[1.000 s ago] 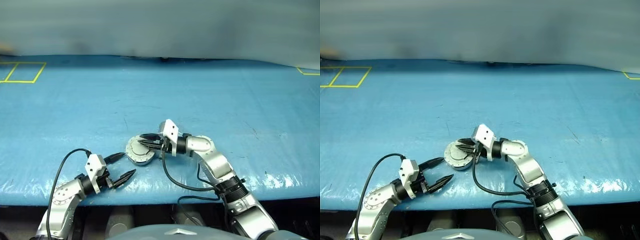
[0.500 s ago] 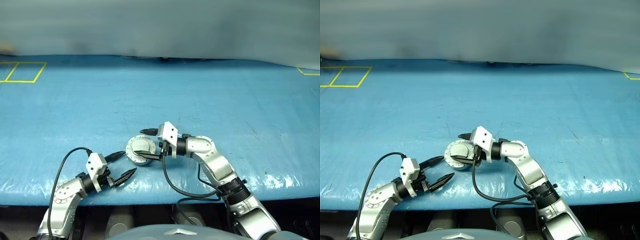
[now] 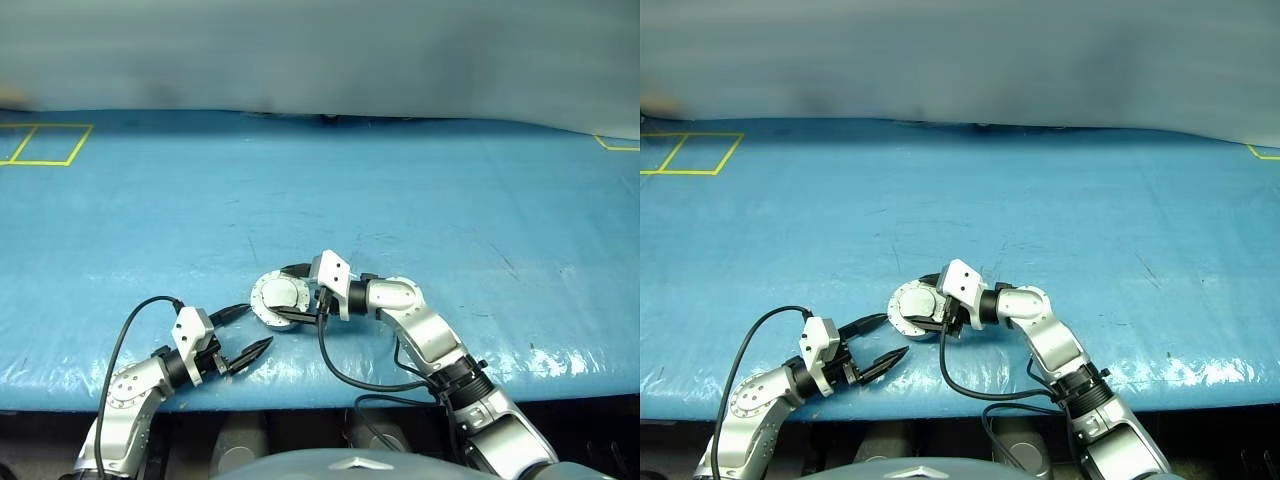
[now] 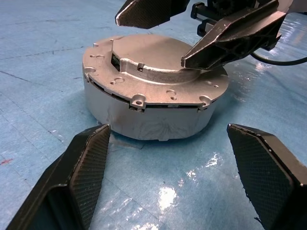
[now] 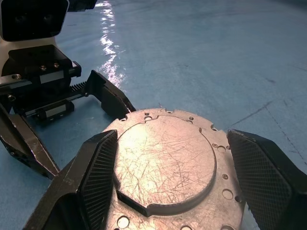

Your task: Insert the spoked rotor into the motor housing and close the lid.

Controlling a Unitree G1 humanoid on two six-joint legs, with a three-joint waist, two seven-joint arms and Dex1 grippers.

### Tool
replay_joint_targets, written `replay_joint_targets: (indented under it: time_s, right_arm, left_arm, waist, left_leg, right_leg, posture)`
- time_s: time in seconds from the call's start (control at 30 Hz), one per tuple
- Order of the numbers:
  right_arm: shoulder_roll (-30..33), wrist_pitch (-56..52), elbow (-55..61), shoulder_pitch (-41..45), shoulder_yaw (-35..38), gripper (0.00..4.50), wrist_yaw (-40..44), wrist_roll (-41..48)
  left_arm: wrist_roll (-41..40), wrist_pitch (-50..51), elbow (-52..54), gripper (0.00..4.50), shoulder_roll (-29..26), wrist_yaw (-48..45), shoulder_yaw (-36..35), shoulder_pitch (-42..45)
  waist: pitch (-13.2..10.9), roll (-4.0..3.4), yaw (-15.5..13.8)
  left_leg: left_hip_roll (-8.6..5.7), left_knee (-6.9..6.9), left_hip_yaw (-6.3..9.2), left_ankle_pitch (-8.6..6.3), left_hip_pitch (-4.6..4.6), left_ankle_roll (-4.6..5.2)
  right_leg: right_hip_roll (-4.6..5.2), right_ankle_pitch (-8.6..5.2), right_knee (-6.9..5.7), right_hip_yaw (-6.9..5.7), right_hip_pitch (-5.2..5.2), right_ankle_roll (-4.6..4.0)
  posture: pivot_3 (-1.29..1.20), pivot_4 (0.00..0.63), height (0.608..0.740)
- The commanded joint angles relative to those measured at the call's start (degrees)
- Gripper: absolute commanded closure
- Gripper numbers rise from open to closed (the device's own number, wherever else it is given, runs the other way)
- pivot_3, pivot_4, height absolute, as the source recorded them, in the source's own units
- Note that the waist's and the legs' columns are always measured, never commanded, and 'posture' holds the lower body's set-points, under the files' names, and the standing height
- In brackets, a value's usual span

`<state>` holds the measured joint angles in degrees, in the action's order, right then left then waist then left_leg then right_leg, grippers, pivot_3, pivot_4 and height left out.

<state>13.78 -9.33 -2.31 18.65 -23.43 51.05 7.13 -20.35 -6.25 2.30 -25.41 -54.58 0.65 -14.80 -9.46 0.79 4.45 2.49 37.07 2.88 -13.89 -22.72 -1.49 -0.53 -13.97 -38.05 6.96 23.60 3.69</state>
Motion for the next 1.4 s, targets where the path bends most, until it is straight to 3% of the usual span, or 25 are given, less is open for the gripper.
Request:
replay_joint_targets:
  time_s: [0.03,0.6,0.73,1.4]
  right_arm:
    - [-0.18,0.17,1.27,-0.03,-0.37,0.69,0.54,0.32]
    - [-0.28,-1.28,-1.84,0.3,-0.99,0.69,-0.91,-1.6]
    - [-0.34,-1.61,-0.68,0.17,-0.44,1.49,-0.39,-0.61]
    - [-0.89,-2.06,1.55,-0.39,-1.78,1.49,-2.15,-2.4]
  left_arm:
    - [-0.17,-0.14,1.08,0.37,0.22,0.28,0.27,-0.39]
    - [-0.11,-0.32,1.17,0.37,0.23,0.68,0.36,-0.63]
    - [-0.15,-0.42,1.14,0.37,0.14,0.7,0.3,-0.8]
    - [-0.11,-0.36,0.89,0.37,0.21,0.89,0.35,-1.11]
  waist:
    - [0.0,0.0,0.01]
    - [0.01,0.01,0.03]
    - [0.01,0.01,0.03]
    - [0.01,0.01,0.03]
  left_leg:
    - [0.0,0.0,0.0,0.0,0.0,0.0]
    - [0.01,0.01,0.0,0.0,0.04,0.0]
    - [0.0,0.02,0.0,0.0,0.05,0.0]
    - [0.01,0.02,0.0,0.0,0.04,0.0]
  right_leg:
    - [0.0,0.0,0.0,0.0,0.0,0.0]
    - [0.0,0.0,0.0,0.0,-0.03,-0.01]
    - [0.0,0.0,-0.01,0.0,-0.05,-0.01]
    - [0.0,0.0,-0.01,0.0,-0.03,-0.01]
  posture:
    - [0.0,0.15,0.74]
    - [0.0,0.15,0.74]
    - [0.0,0.15,0.74]
    - [0.0,0.15,0.74]
